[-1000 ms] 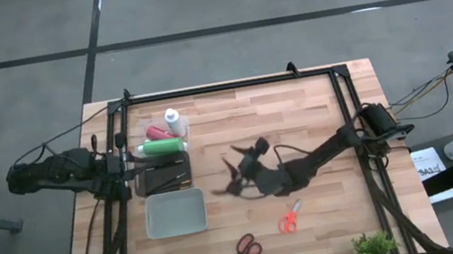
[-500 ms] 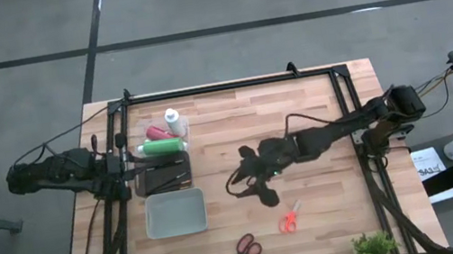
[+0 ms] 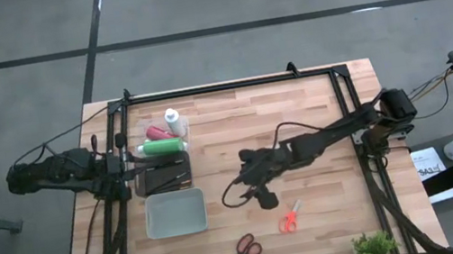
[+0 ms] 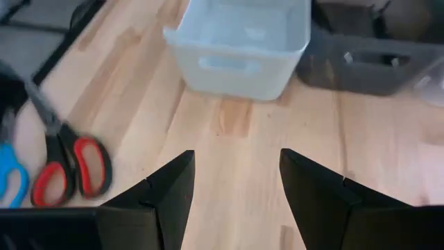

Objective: Pick & Place Paint Supplies
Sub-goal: Put the black scissors into the gray bin

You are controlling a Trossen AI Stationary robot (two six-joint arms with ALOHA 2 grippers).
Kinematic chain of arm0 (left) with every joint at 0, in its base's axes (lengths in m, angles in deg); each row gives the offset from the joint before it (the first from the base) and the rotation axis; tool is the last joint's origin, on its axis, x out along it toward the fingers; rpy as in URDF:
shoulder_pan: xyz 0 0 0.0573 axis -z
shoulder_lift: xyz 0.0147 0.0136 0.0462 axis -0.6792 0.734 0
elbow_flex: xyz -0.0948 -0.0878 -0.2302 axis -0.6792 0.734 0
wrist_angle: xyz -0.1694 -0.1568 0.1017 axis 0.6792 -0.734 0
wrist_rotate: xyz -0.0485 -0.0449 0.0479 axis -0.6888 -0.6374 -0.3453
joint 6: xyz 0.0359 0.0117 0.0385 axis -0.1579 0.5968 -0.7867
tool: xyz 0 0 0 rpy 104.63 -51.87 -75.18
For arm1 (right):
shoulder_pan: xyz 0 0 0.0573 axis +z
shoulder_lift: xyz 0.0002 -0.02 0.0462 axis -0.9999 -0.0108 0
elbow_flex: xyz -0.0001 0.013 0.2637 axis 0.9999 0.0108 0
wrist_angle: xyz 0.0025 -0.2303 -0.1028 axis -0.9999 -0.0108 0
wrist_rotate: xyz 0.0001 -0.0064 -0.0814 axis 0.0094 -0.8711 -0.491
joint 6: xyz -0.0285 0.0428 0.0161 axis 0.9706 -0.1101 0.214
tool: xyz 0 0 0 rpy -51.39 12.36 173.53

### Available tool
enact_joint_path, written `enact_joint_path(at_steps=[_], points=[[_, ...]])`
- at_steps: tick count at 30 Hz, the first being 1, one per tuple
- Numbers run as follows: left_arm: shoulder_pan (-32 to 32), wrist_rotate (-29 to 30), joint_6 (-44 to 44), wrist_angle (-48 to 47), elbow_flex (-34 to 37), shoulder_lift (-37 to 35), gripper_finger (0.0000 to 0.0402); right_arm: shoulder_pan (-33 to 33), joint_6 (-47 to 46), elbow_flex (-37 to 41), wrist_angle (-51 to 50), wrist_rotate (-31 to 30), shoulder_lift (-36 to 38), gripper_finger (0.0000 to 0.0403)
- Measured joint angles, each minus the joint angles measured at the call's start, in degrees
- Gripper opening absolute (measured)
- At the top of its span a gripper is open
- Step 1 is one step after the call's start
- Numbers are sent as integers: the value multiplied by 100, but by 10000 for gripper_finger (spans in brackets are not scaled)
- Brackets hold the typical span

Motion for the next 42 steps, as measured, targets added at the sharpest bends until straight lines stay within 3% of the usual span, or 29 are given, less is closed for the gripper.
enact_joint_path(at_steps=[9, 15, 18, 27, 36, 42], points=[[0, 0, -2, -2, 1, 1, 51, 395, 87, -1, 41, 5, -216, 206], [4, 0, 0, -6, 2, 5, 51, 1048, 4, -4, 426, -1149, -547, 206], [2, 0, -1, -19, 3, 11, 51, 1324, -433, -30, 611, -1333, -760, 206], [2, 0, 0, -57, 4, 47, 51, 1657, -866, -402, 640, -1257, -1302, 206], [2, 0, 0, -101, 2, 113, 51, 1574, -991, -803, 589, -394, -1869, 205], [0, 0, 0, -273, 4, 123, 51, 1527, -794, -1001, 584, -366, -2112, 205]])
